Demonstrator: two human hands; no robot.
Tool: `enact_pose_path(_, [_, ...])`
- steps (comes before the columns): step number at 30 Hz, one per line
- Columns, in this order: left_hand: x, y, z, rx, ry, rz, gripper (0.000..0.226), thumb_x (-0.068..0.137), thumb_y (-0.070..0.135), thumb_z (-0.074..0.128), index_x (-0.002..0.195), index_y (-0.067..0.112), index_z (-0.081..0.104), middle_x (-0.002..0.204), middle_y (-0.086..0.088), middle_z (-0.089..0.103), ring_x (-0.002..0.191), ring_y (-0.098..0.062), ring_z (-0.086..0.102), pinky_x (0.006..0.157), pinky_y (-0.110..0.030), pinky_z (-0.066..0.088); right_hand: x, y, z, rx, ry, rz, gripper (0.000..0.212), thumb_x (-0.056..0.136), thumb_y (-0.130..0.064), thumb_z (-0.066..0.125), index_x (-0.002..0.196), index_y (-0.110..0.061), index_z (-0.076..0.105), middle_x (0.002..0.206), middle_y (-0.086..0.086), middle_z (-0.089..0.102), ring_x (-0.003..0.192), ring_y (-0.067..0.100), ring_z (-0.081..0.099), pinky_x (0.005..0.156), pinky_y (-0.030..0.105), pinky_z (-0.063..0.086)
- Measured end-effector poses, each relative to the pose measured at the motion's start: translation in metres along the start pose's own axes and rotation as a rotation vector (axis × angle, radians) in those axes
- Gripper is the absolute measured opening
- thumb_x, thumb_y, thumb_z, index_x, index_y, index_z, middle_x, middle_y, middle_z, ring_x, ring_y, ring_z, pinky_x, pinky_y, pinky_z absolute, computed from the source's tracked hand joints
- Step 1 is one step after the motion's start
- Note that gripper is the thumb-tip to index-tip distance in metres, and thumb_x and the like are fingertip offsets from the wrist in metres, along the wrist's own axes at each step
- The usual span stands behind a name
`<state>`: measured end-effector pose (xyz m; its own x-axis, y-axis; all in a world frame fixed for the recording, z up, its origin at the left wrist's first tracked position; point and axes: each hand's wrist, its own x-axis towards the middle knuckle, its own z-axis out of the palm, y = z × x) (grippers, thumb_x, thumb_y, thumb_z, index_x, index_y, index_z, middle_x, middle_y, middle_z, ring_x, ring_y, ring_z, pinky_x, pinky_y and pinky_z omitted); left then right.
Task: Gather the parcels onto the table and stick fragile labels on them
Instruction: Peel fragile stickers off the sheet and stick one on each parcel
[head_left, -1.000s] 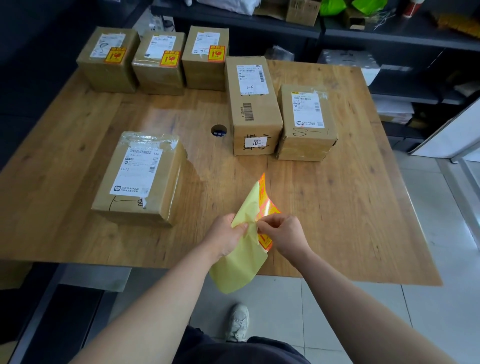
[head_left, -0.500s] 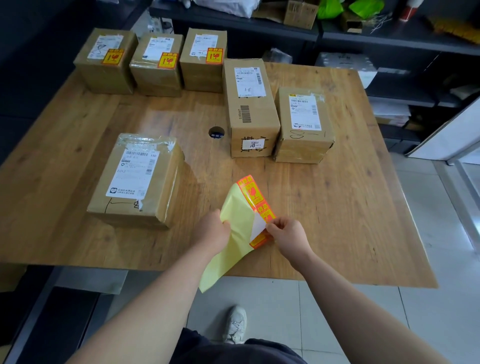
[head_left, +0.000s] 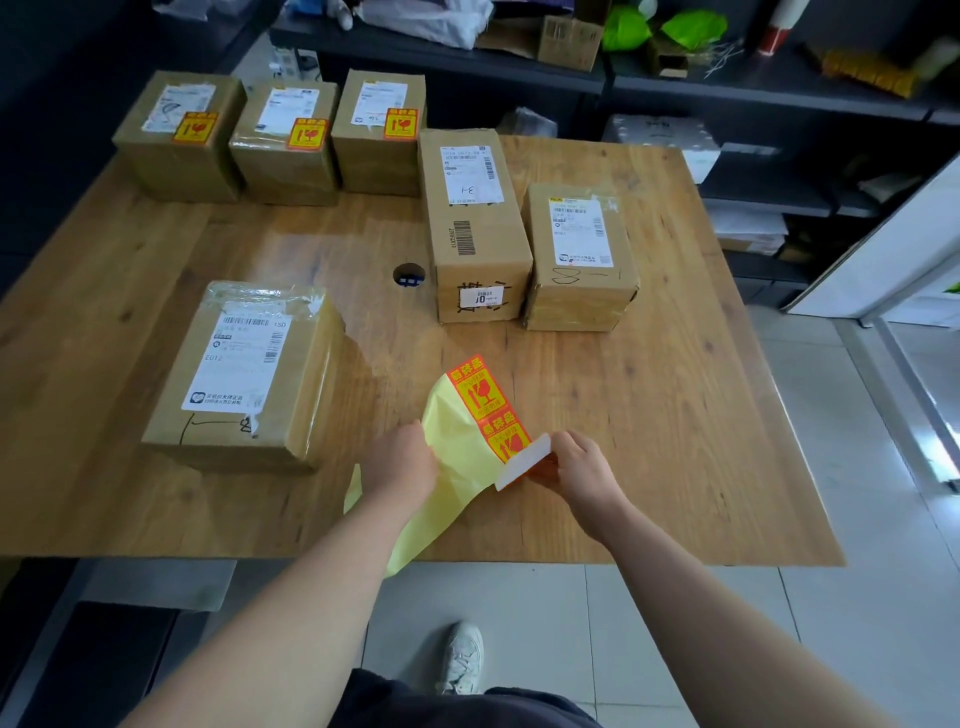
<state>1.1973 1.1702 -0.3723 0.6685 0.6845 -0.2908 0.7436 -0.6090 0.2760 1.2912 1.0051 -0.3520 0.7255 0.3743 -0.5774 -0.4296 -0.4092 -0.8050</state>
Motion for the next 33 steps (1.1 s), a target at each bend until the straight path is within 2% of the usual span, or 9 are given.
enact_pose_path(4, [0.000, 0.001, -0.004, 0.074, 0.044, 0.032, 0.017, 0.095, 0.011, 0.042, 0.097, 0.012, 0.059, 0.099, -0.006, 0.066, 0.084, -0.023, 0.053, 0.065, -0.033, 0.042, -0.002, -0.003, -0.013, 0.061, 0.068, 0.006, 0.026, 0.096, -0.018, 0.032, 0.086, -0.003, 0.051, 0.096, 0.024, 0.060, 0.096, 0.032, 0.064, 0.089, 0.049, 0.054])
enact_pose_path(7, [0.000, 0.001, -0.007, 0.123, 0.085, 0.037, 0.025, 0.095, 0.014, 0.042, 0.117, 0.011, 0.053, 0.116, -0.008, 0.062, 0.103, -0.027, 0.055, 0.079, -0.035, 0.043, -0.004, -0.012, -0.024, 0.106, 0.141, -0.024, 0.020, 0.092, -0.013, 0.037, 0.078, -0.004, 0.048, 0.083, 0.019, 0.054, 0.082, 0.029, 0.060, 0.089, 0.047, 0.054])
enact_pose_path(11, [-0.004, 0.006, -0.012, 0.206, 0.185, 0.132, 0.073, 0.090, 0.034, 0.058, 0.147, 0.013, 0.018, 0.150, -0.016, 0.028, 0.132, -0.032, 0.035, 0.104, -0.038, 0.033, -0.004, -0.021, -0.028, 0.130, 0.193, -0.066, 0.015, 0.090, -0.013, 0.048, 0.079, -0.004, 0.050, 0.077, 0.013, 0.057, 0.076, 0.023, 0.059, 0.086, 0.042, 0.053])
enact_pose_path(13, [-0.012, 0.016, -0.018, 0.146, 0.260, 0.268, 0.065, 0.090, 0.042, 0.055, 0.145, 0.019, 0.028, 0.152, -0.012, 0.025, 0.138, -0.029, 0.028, 0.111, -0.040, 0.026, -0.006, -0.025, -0.023, 0.103, 0.185, -0.077, 0.017, 0.089, -0.016, 0.053, 0.076, -0.006, 0.050, 0.077, 0.013, 0.060, 0.075, 0.021, 0.060, 0.082, 0.040, 0.053])
enact_pose_path(19, [-0.039, 0.041, -0.029, -0.227, 0.178, 0.469, 0.044, 0.080, 0.060, 0.057, 0.104, 0.024, 0.058, 0.103, 0.013, 0.062, 0.096, -0.010, 0.057, 0.088, -0.031, 0.041, -0.015, -0.041, 0.004, 0.140, 0.135, -0.079, 0.016, 0.077, -0.013, 0.058, 0.065, -0.011, 0.048, 0.060, 0.007, 0.053, 0.055, 0.020, 0.051, 0.059, 0.035, 0.043])
enact_pose_path(23, [-0.038, 0.033, -0.037, -0.352, 0.168, 0.364, 0.016, 0.086, 0.035, 0.062, 0.086, 0.019, 0.065, 0.082, 0.007, 0.069, 0.078, -0.016, 0.064, 0.070, -0.032, 0.050, -0.019, -0.049, 0.025, 0.113, 0.108, -0.131, 0.032, 0.077, -0.010, 0.061, 0.047, -0.017, 0.054, 0.052, 0.000, 0.049, 0.058, 0.019, 0.044, 0.057, 0.034, 0.036])
enact_pose_path(26, [-0.036, 0.019, -0.048, -0.486, 0.167, 0.225, 0.011, 0.087, 0.028, 0.062, 0.079, 0.020, 0.064, 0.072, 0.008, 0.065, 0.069, -0.015, 0.062, 0.061, -0.027, 0.048, -0.025, -0.055, 0.041, 0.097, 0.062, -0.190, 0.020, 0.075, -0.032, 0.064, 0.071, -0.013, 0.067, 0.070, 0.000, 0.065, 0.069, 0.018, 0.060, 0.066, 0.037, 0.047])
enact_pose_path(28, [-0.034, 0.007, -0.057, -0.567, 0.185, 0.160, 0.010, 0.086, 0.024, 0.064, 0.078, 0.019, 0.064, 0.068, 0.010, 0.061, 0.067, -0.013, 0.060, 0.059, -0.025, 0.046, -0.025, -0.057, 0.050, 0.109, 0.054, -0.214, 0.037, 0.074, -0.046, 0.064, 0.090, -0.012, 0.067, 0.086, 0.001, 0.072, 0.084, 0.013, 0.068, 0.077, 0.037, 0.052])
enact_pose_path(33, [-0.032, -0.030, -0.081, -0.786, 0.184, 0.071, 0.011, 0.086, 0.024, 0.067, 0.079, 0.016, 0.065, 0.070, 0.007, 0.065, 0.067, -0.009, 0.062, 0.060, -0.023, 0.048, -0.032, -0.064, 0.083, -0.175, 0.005, -0.358, 0.018, 0.082, -0.027, 0.069, 0.070, -0.013, 0.069, 0.063, -0.001, 0.067, 0.062, 0.010, 0.057, 0.068, 0.035, 0.048])
